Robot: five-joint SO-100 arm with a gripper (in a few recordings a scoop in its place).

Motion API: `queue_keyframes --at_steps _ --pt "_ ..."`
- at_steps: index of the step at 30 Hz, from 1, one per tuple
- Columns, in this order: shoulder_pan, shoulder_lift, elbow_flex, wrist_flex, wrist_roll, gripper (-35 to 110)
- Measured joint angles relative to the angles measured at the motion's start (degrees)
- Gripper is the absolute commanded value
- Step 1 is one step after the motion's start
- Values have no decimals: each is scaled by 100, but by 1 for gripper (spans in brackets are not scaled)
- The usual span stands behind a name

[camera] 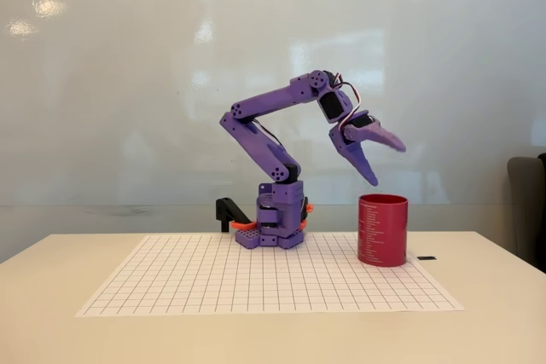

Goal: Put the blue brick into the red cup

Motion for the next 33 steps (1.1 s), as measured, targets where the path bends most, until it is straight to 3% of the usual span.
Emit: queue_keyframes --at_steps 1,2,3,4,21,26,33 --pt "0 0 53 0 0 54" --pt "-9 -9 70 0 -18 40" --pt "0 0 70 0 -9 14" --pt "0 0 70 0 -26 0" --pt "114 -149 158 -316 -870 -1" --pt "1037 -290 158 -1151 -1178 -1" --pt "3357 -765 149 -2865 -1178 -1"
